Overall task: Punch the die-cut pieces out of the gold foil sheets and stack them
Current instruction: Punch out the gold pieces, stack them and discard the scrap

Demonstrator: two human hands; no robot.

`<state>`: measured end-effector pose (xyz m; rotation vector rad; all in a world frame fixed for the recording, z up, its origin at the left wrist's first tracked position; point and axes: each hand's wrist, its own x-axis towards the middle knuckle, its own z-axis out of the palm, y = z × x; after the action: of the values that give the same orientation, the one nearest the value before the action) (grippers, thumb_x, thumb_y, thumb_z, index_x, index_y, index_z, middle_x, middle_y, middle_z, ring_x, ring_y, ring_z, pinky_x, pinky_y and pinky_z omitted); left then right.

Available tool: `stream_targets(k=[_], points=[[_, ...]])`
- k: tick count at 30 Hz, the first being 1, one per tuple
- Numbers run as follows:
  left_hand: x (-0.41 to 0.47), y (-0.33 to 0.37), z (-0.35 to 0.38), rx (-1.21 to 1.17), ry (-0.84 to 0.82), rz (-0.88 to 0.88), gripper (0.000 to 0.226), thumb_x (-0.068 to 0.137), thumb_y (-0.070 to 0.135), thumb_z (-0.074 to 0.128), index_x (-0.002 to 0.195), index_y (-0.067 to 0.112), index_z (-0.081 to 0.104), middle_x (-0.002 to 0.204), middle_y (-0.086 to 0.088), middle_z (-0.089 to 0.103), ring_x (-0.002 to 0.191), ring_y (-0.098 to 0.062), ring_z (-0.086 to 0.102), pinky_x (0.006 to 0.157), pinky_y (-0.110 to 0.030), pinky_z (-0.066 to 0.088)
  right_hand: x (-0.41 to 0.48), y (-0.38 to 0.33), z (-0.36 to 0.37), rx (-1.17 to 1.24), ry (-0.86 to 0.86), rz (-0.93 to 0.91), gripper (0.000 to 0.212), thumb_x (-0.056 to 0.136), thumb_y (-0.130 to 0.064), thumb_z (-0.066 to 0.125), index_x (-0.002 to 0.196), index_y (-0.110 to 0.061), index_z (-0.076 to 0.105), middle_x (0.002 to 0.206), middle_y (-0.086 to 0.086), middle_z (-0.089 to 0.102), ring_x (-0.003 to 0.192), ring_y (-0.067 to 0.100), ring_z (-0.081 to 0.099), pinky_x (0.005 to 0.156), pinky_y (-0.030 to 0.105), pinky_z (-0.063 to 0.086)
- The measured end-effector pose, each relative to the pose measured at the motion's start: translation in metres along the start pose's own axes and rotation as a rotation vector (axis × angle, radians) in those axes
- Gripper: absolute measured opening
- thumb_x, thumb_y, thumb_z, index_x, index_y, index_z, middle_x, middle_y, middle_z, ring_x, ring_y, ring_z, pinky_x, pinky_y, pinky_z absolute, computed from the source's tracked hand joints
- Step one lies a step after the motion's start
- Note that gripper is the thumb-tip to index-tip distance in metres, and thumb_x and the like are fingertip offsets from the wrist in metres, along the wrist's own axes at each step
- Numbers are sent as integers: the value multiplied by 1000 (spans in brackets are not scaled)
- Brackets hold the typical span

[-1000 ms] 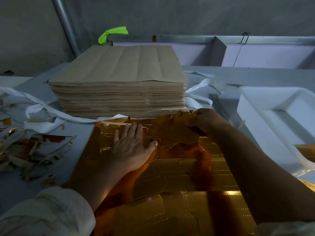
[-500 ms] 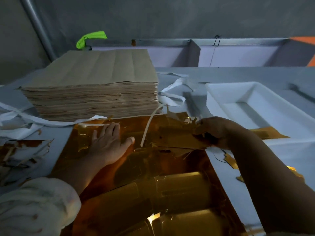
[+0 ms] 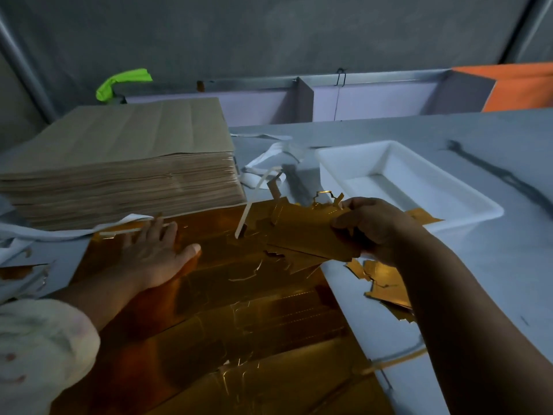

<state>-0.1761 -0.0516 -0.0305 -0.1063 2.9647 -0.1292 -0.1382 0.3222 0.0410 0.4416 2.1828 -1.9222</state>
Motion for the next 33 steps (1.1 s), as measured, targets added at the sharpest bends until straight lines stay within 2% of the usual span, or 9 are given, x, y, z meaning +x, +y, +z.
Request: stream_targets(k=[3, 6, 7, 10, 14, 18, 26, 30, 33], points=[[-7, 12, -31, -72, 195, 92, 71, 98, 61, 25, 156, 21, 16, 164, -8, 8, 150, -28, 11, 119, -49, 13, -2, 4, 3, 7, 3, -40, 19, 82, -4, 71, 89, -20, 65, 95, 13, 66, 89, 31, 64, 79, 42, 56], [-25, 34, -62, -578, 294, 171, 52, 100, 55, 31, 140, 24, 46, 139, -4, 49, 129, -25, 44, 94, -38, 39, -4, 10, 10, -13, 5, -55, 16, 83, -9, 71, 93, -19, 65, 97, 13, 66, 90, 31, 65, 79, 44, 58], [-34, 42, -70, -741, 207, 205, 53, 98, 59, 33, 135, 27, 51, 127, 0, 56, 123, -23, 49, 90, -36, 40, -6, 11, 12, -12, 3, -55, 15, 83, -10, 71, 94, -19, 65, 98, 14, 66, 90, 32, 66, 74, 42, 59], [-62, 64, -80, -1074, -135, 309, 54, 78, 67, 48, 120, 34, 59, 120, 5, 65, 117, -16, 57, 105, -43, 38, -11, 15, 21, 45, -18, -42, 17, 86, -9, 70, 100, -15, 63, 102, 16, 65, 89, 33, 66, 58, 33, 55], [-78, 82, -71, -1153, -236, 234, 40, 76, 48, 74, 110, 32, 60, 104, 8, 70, 93, -9, 69, 97, -35, 44, -20, 19, 28, 122, -29, -33, 18, 87, -6, 68, 102, -14, 62, 109, 18, 62, 96, 37, 65, 65, 38, 56], [-86, 94, -60, -1253, -187, 52, 10, 94, 23, 62, 104, 22, 62, 103, -4, 68, 72, -8, 70, 78, -29, 55, -28, 26, 30, 106, -33, -19, 15, 90, -9, 68, 102, -16, 62, 111, 16, 61, 100, 36, 63, 73, 41, 57], [-103, 110, -49, -1397, -86, -134, 12, 102, 16, 47, 111, 13, 54, 98, -10, 55, 71, -16, 59, 59, -29, 58, -43, 41, 32, 95, -36, -28, 11, 92, -13, 66, 101, -17, 61, 103, 12, 63, 91, 30, 65, 63, 34, 54], [-111, 114, -45, -1445, -27, -183, 11, 103, 21, 45, 106, 15, 53, 91, -7, 53, 63, -13, 53, 42, -20, 46, -51, 44, 35, 105, -39, -38, 10, 93, -12, 66, 100, -17, 61, 100, 12, 65, 89, 28, 66, 63, 33, 55], [-116, 115, -43, -1468, -40, -175, 18, 102, 29, 45, 107, 15, 55, 85, -4, 52, 59, -11, 47, 42, -19, 36, -56, 45, 37, 106, -37, -42, 10, 93, -12, 66, 101, -16, 62, 100, 12, 65, 88, 29, 66, 67, 34, 57]])
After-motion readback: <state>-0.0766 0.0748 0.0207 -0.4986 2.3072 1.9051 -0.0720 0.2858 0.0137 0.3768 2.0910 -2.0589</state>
